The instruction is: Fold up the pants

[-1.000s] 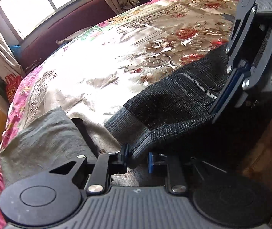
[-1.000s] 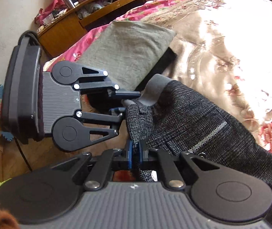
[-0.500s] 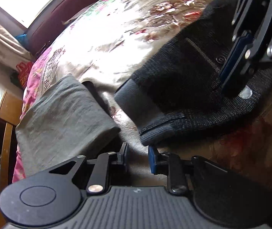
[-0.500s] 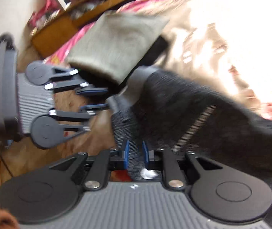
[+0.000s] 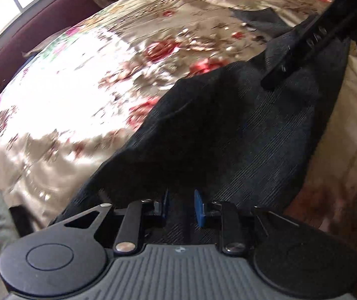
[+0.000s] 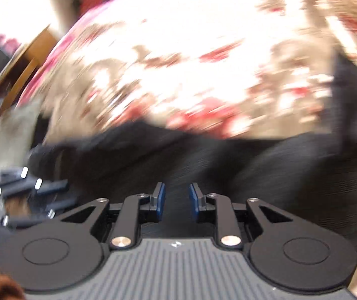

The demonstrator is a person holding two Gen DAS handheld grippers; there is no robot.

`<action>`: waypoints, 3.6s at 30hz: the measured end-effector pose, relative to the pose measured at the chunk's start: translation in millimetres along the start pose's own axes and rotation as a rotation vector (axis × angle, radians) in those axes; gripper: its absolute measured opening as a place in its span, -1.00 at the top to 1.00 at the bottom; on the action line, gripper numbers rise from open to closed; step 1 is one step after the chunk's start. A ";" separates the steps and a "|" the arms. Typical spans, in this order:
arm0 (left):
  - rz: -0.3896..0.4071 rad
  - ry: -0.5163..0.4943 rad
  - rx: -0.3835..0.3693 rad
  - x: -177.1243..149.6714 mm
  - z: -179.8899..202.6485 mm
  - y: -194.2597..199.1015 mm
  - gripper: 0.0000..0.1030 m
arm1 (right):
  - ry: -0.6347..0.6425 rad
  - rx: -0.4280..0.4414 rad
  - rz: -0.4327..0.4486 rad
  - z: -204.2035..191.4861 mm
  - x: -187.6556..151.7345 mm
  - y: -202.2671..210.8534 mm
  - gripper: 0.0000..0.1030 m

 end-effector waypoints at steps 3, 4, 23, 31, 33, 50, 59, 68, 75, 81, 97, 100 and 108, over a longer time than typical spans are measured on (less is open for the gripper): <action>0.011 0.004 -0.012 46.5 30.3 -1.3 0.23 | -0.061 -0.084 0.129 79.8 16.6 38.9 0.49; 0.018 0.001 -0.016 60.5 42.5 -0.9 0.23 | -0.087 -0.107 0.151 108.5 22.6 46.8 0.45; 0.147 -0.110 -0.198 163.0 140.3 -23.1 0.13 | -0.276 -0.062 0.128 238.1 165.1 -39.2 0.41; 0.151 -0.106 -0.215 164.4 138.1 -20.5 0.13 | -0.330 0.051 0.261 222.2 172.0 37.3 0.93; 0.169 -0.119 -0.215 166.7 137.2 -17.2 0.13 | -0.380 0.073 0.350 219.6 156.9 91.7 0.93; 0.176 -0.338 -0.285 150.5 200.7 -11.5 -0.05 | -0.836 -0.170 0.455 318.8 -69.7 157.7 0.74; 0.173 -0.318 -0.279 152.4 202.1 -11.4 -0.06 | -0.778 -0.100 0.530 307.9 -40.1 184.0 0.92; 0.158 -0.309 -0.251 141.5 188.3 -13.5 -0.07 | -0.715 -0.359 0.356 309.2 -61.8 174.7 0.74; 0.139 -0.238 -0.185 126.7 149.6 -9.6 -0.08 | -0.432 -0.489 0.354 229.9 -41.5 200.4 0.73; 0.154 -0.207 -0.054 119.5 102.2 -21.3 -0.08 | -0.015 -0.058 0.056 149.8 23.2 95.7 0.53; -0.164 0.142 0.235 -9.1 -16.4 -30.7 -0.19 | 0.386 0.221 -0.315 5.2 50.7 -52.9 0.39; -0.170 0.249 0.287 -32.4 -38.4 -20.6 -0.32 | 0.361 0.256 -0.318 -7.7 71.6 -77.6 0.37; -0.126 0.383 0.358 -62.4 -73.0 -3.6 -0.37 | 0.206 0.361 -0.537 -0.3 65.0 -106.7 0.32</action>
Point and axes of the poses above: each gripper's, at about its wrist camera, not at the fingertips, and y roughly against the way its jaws point, z to its right, x to its top, the point moved 1 cm from there along -y, roughly the way its jaws point, and after that the axes turned 11 degrees about x, right-handed, at the moved point
